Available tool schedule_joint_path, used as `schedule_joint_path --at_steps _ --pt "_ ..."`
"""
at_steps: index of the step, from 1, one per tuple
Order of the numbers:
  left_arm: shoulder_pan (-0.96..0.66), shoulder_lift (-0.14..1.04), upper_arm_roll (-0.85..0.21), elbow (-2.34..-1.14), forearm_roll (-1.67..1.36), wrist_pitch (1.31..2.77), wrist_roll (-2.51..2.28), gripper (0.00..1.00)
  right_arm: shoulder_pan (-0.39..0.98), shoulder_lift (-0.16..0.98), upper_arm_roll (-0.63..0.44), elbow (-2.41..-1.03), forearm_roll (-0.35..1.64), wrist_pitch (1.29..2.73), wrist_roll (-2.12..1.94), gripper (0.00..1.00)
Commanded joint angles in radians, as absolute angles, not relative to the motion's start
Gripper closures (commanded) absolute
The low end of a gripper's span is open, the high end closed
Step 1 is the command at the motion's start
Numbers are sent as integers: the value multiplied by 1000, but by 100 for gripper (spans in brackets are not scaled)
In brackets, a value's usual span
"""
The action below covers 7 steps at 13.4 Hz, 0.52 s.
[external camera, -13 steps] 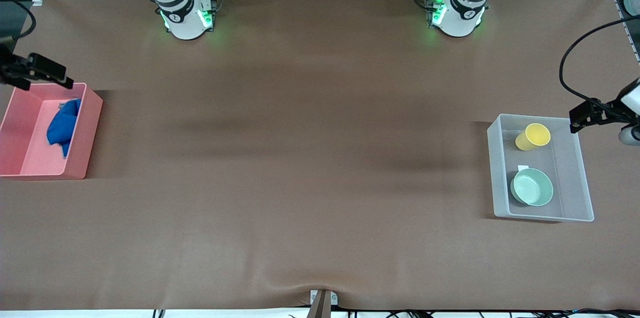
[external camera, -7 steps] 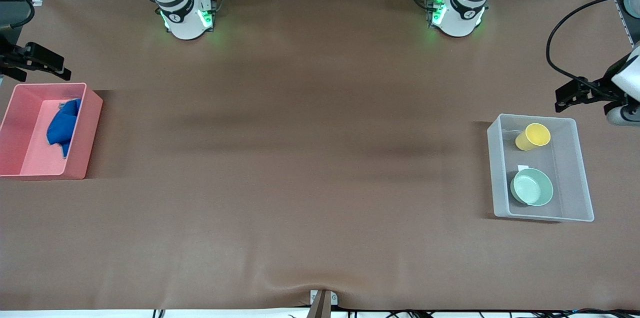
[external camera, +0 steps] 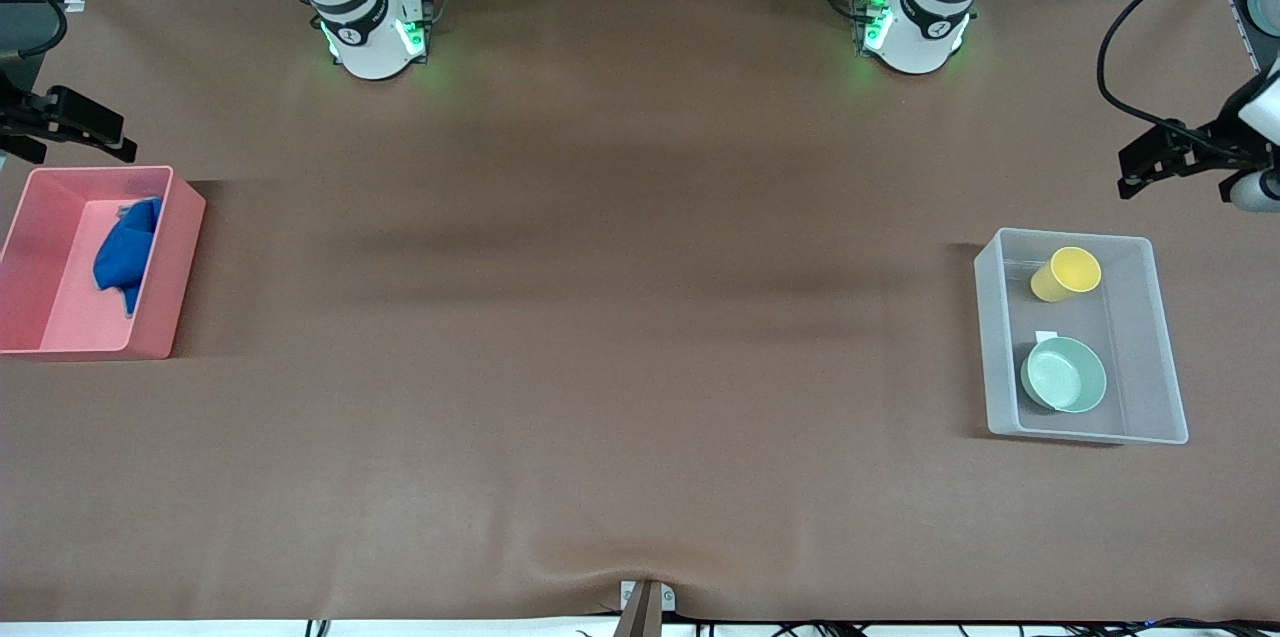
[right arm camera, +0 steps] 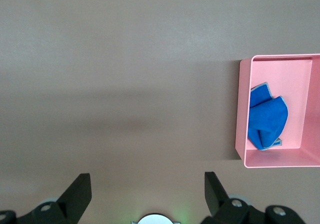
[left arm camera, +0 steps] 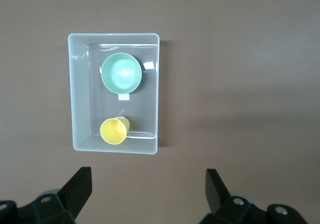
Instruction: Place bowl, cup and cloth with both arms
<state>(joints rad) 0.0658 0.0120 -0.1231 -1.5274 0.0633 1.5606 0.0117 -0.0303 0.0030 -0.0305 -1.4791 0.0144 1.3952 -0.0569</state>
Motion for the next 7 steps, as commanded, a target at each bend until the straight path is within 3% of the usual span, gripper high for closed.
schedule_joint_path --at_steps 1,7 --pt "28 -37 -107 -1583 43 1560 -46 0 -12 -17 -37 -1491 -6 1394 -49 0" --pt "-67 -80 -18 -1626 43 1559 -75 0 -11 -17 -37 -1491 -5 1393 -49 0"
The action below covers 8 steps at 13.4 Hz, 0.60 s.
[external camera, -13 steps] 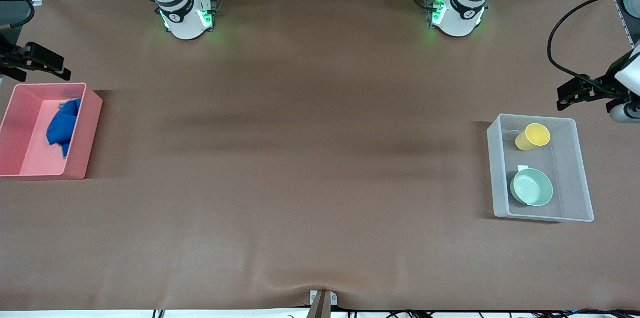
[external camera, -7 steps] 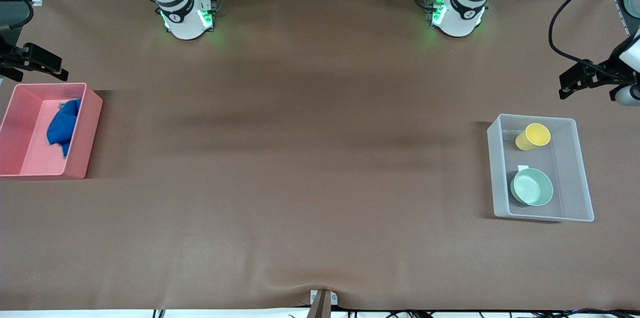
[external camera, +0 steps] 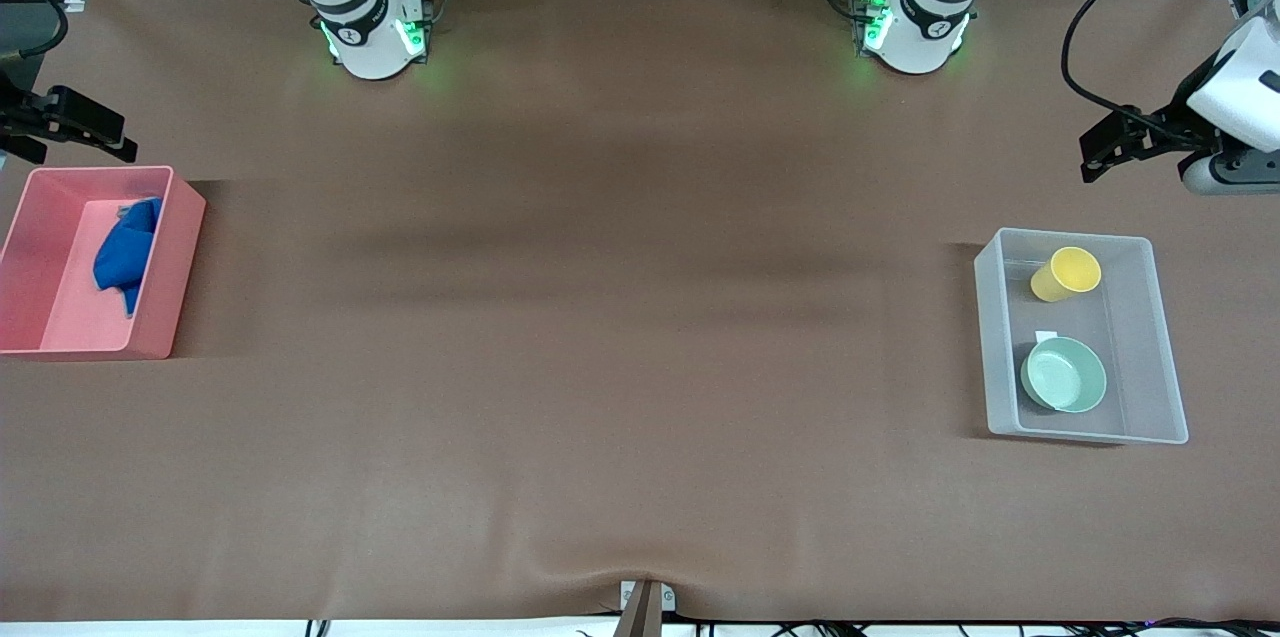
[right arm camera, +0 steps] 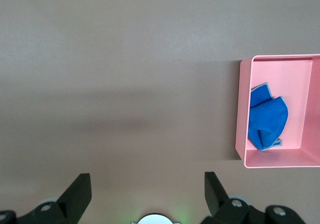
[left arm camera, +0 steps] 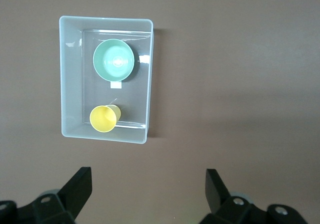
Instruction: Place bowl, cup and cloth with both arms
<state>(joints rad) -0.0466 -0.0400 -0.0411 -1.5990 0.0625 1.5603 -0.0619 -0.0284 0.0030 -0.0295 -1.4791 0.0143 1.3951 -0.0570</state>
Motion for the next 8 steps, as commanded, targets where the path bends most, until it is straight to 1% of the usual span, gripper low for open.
schedule_joint_path --at_steps 1,8 --pt "-67 -78 -15 -1621 43 1557 -78 0 -12 -15 -38 -1491 -5 1394 -49 0" --pt "-93 -72 -18 -1617 26 1516 -138 0 -12 -12 -40 -1483 -5 1399 -46 0"
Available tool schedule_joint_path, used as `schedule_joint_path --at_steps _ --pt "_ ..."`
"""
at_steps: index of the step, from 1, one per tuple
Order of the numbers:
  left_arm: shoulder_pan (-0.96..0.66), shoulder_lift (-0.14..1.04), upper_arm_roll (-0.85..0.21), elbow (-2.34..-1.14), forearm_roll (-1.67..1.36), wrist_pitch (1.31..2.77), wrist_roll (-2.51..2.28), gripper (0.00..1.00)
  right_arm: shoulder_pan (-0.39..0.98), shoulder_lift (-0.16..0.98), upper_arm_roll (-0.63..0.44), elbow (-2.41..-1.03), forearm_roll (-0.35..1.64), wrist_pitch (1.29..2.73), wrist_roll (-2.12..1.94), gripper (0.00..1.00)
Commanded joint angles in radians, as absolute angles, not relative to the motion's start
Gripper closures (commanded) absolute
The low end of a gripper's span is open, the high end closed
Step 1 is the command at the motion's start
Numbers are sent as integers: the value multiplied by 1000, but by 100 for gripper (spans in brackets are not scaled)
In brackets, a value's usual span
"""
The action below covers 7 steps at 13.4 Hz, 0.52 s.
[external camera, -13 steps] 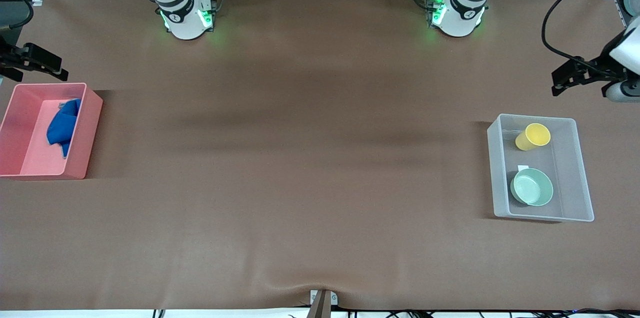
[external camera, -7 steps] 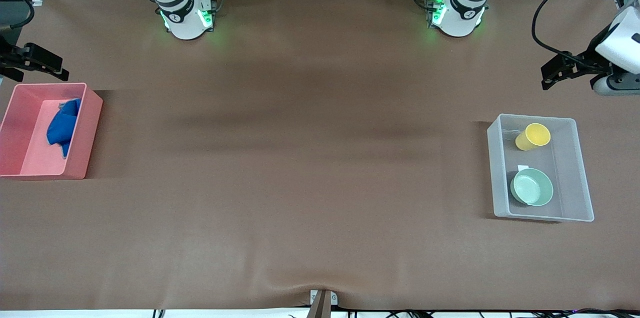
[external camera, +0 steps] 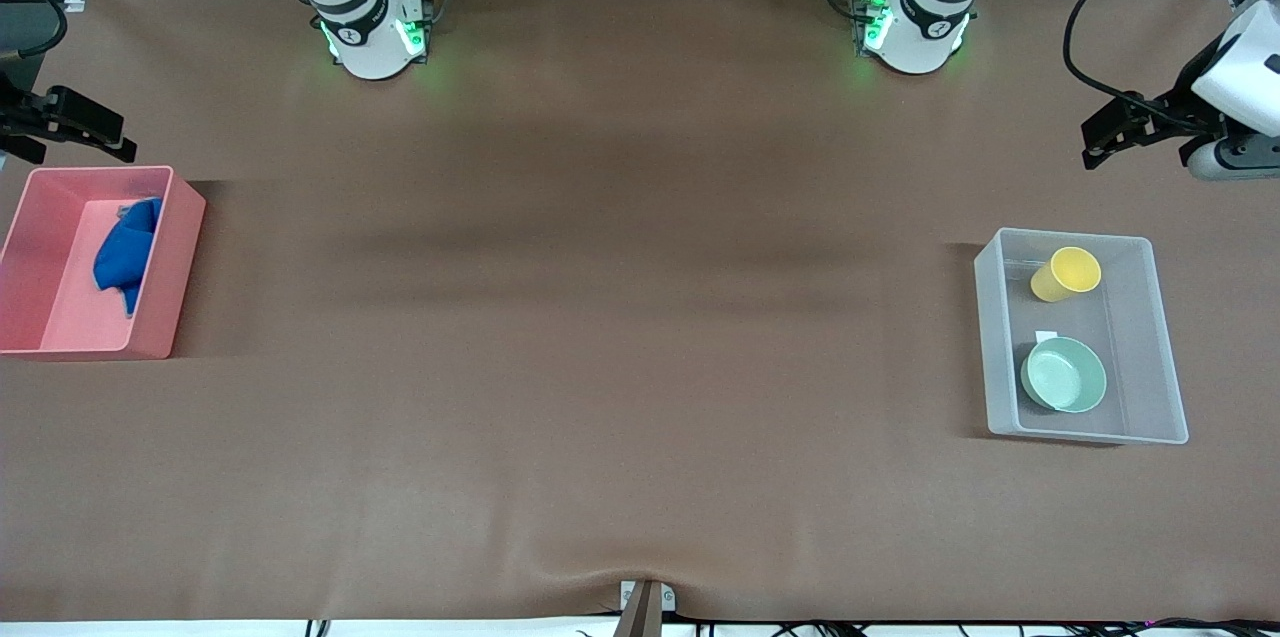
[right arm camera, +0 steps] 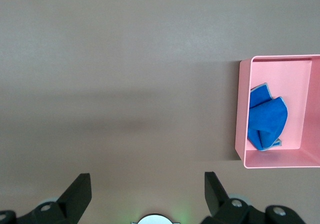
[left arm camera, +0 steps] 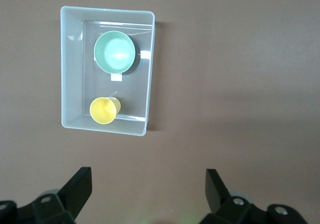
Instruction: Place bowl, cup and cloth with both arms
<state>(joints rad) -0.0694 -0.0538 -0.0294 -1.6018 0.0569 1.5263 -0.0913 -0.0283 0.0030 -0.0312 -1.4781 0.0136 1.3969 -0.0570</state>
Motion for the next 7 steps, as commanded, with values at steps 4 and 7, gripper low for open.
schedule_joint_path --at_steps 4,7 --pt "-104 -66 -14 -1595 2 1513 -176 0 -12 -12 -40 -1482 -2 1399 -46 0" --pt "-103 -64 -9 -1574 12 1485 -173 0 -9 -8 -38 -1482 -5 1401 -46 0"
